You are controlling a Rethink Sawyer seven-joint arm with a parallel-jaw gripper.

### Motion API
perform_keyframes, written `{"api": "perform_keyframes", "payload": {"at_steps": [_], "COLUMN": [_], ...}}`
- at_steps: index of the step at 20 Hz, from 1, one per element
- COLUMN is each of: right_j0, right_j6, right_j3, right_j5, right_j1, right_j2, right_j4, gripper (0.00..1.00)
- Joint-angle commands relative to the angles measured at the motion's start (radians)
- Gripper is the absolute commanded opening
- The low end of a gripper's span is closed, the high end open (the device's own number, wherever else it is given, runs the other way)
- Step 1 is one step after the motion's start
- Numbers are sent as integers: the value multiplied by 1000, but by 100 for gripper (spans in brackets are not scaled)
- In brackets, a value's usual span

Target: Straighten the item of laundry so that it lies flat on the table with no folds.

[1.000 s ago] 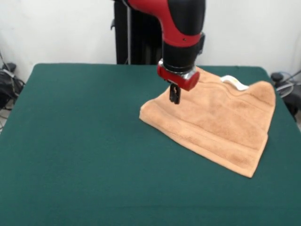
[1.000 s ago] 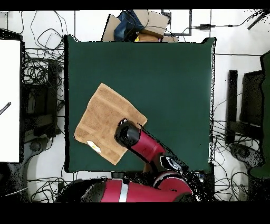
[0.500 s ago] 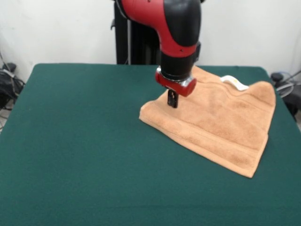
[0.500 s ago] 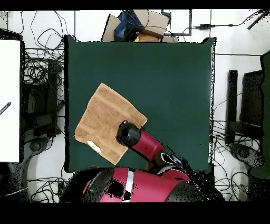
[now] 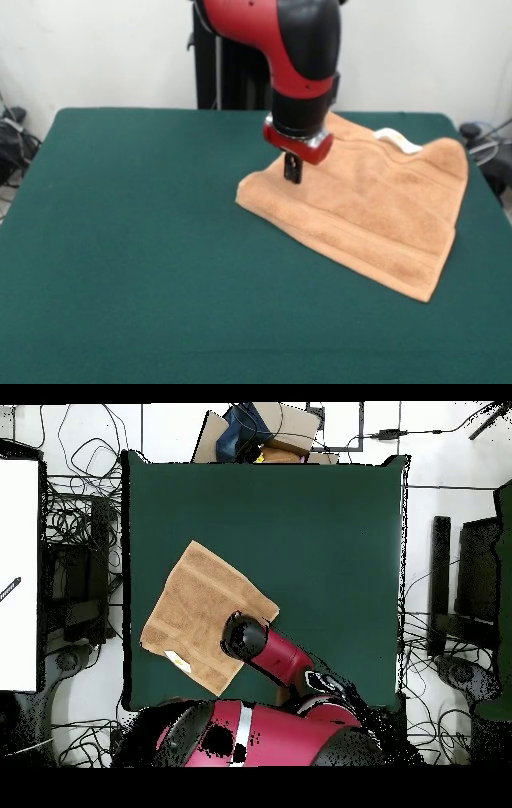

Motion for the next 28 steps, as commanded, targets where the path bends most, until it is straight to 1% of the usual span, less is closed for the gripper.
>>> {"api": "perform_keyframes", "payload": {"at_steps": [1,3,6,10,13,17,22,24,28], "right_j0": [-3,-22,-33,-49,-71,-64,-93,-99,-141], "right_j6": [77,72,60,48,44,59,44,29,3], "right_j3": [-227,-238,-261,-295,-303,-305,-303,-319,-339], "right_j5": [-28,-46,-57,12,69,127,172,176,153], "right_j1": [108,122,129,112,90,53,27,34,55], "right_j2": [77,87,69,43,47,26,37,31,48], "right_j4": [-24,-47,-88,-120,-143,-162,-197,-220,-269], "gripper": [0,0,0,0,0,0,0,0,0]}}
